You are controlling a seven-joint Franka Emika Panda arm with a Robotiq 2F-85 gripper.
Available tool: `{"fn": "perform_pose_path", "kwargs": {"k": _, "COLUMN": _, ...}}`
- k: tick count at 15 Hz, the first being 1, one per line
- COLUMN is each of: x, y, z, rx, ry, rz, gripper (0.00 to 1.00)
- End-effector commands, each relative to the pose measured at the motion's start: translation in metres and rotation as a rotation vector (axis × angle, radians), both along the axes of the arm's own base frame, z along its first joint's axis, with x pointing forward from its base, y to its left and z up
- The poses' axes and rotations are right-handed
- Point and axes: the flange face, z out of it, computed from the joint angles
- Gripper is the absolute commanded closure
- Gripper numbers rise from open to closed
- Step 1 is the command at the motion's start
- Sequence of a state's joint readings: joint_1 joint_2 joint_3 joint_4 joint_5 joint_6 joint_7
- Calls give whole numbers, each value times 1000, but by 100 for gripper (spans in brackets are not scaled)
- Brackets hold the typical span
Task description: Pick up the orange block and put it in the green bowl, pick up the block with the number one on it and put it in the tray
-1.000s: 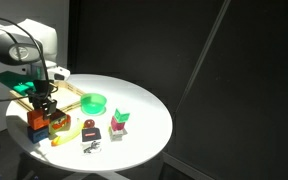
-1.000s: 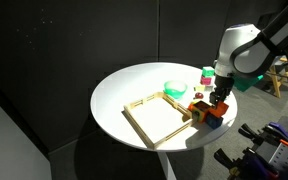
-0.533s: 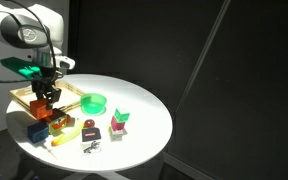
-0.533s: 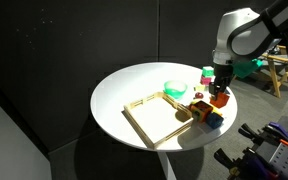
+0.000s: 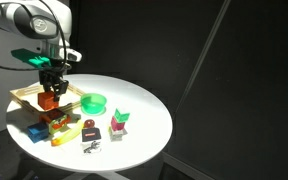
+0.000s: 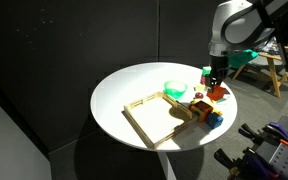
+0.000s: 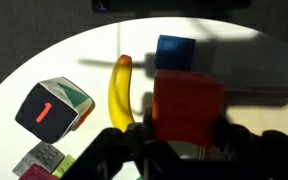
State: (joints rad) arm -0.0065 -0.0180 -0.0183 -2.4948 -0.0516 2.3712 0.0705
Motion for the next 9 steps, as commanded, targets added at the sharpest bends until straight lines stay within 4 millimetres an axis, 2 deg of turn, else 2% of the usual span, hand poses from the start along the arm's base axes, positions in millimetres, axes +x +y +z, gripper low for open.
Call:
{"fn": "perform_pose_path", "kwargs": {"k": 1, "x": 21, "y": -9, "z": 5, "rx": -14, "ry": 8, "rz": 8, "gripper": 70}}
{"fn": "perform_pose_path", "kwargs": {"k": 9, "x": 63, "y": -25, "z": -5, "rx": -16, "ry": -4, "rz": -19, "gripper": 70}}
